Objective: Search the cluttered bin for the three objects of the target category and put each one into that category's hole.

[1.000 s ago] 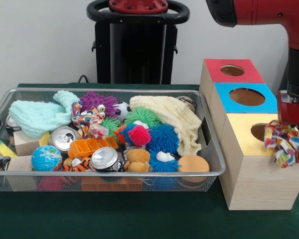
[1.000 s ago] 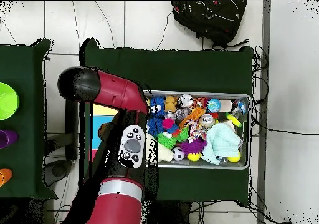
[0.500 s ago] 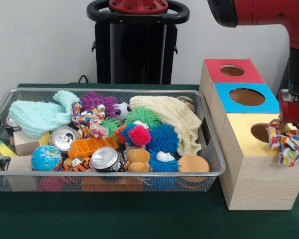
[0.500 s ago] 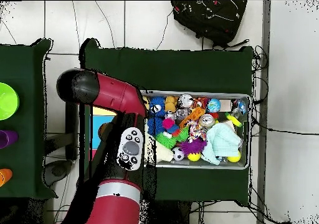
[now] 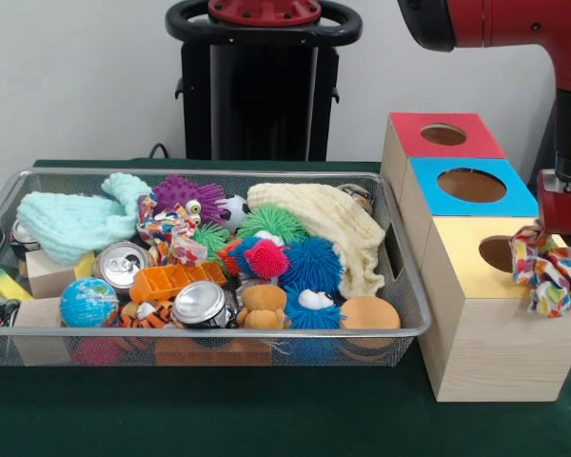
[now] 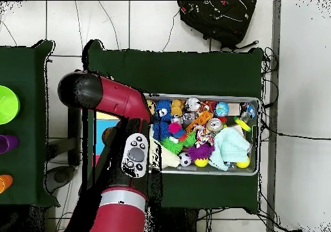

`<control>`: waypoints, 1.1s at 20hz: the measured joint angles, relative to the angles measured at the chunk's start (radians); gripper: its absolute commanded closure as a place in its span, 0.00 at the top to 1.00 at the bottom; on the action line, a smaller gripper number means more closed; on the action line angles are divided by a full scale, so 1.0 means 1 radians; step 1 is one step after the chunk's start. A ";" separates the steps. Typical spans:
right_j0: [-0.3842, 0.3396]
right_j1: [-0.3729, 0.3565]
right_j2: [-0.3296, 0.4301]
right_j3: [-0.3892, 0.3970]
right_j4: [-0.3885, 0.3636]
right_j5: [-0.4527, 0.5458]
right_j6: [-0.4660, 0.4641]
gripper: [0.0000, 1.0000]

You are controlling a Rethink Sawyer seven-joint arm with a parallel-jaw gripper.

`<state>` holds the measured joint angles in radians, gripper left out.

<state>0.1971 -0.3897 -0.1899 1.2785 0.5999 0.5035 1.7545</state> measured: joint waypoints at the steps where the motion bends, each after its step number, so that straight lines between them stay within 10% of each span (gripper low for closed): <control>1: 0.000 0.000 0.003 0.001 0.002 -0.002 0.000 0.00; 22: 0.000 -0.060 0.044 0.136 0.025 -0.048 0.000 0.00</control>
<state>0.1970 -0.4502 -0.1457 1.4144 0.6252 0.4554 1.7545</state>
